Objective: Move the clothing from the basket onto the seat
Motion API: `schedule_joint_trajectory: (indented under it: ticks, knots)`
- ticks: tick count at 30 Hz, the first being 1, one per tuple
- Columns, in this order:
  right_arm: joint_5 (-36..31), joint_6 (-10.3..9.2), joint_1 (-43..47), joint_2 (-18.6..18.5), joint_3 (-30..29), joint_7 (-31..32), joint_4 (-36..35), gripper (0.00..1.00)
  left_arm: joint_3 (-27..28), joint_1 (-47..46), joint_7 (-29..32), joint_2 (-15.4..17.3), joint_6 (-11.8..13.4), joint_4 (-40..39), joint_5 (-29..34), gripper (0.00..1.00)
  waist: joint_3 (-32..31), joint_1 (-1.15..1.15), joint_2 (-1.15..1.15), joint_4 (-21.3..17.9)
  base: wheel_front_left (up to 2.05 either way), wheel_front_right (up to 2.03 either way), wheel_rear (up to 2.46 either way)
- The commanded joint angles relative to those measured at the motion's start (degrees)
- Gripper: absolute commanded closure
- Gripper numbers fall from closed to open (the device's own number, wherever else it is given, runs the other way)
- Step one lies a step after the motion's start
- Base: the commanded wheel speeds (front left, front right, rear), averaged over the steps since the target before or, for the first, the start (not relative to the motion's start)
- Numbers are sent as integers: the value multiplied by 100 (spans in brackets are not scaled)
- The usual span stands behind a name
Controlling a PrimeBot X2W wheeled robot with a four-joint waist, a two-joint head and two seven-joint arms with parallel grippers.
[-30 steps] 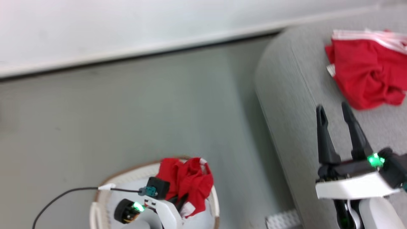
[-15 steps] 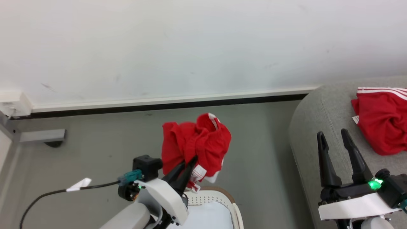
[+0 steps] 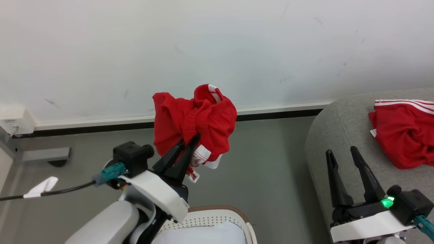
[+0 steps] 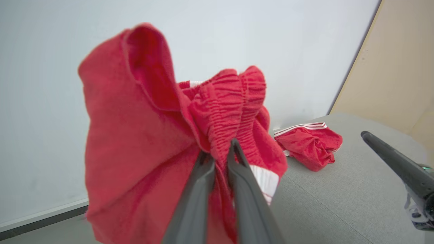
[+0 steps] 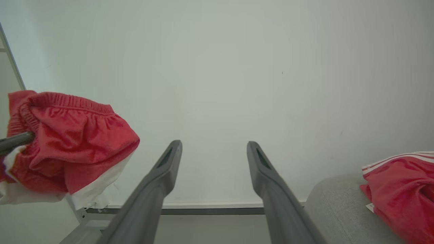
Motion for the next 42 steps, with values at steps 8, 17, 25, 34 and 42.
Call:
schedule_joint_trajectory:
  ticks: [8, 17, 25, 34, 42]
  knots:
    - [48, -14, -20, -35, 508, 3, 115, 0, 17, 173, 243, 237, 255, -591, -18, 100, -26, 1, 0, -10, 0, 0, 0]
    - [123, -13, -183, -197, 1433, 2, 180, 0, -30, 249, 212, 166, 293, -674, -74, 100, -22, 1, 0, 28, 0, 0, 0]
    - [100, -13, -741, 6, 2324, 2, 571, 0, -153, 255, 180, 2, 221, -586, -125, 100, -119, 1, 0, 197, 0, 0, 0]
    - [-28, -14, -1365, 131, 2783, 12, 1379, 0, -537, 319, 254, -329, 70, -472, -64, 100, -303, 1, 0, 694, 0, 0, 0]
    - [-256, -14, -1454, 182, 2613, -7, 1604, 0, -887, 477, 351, -593, -26, -317, -131, 100, -434, 1, 0, 1165, 0, 0, 0]
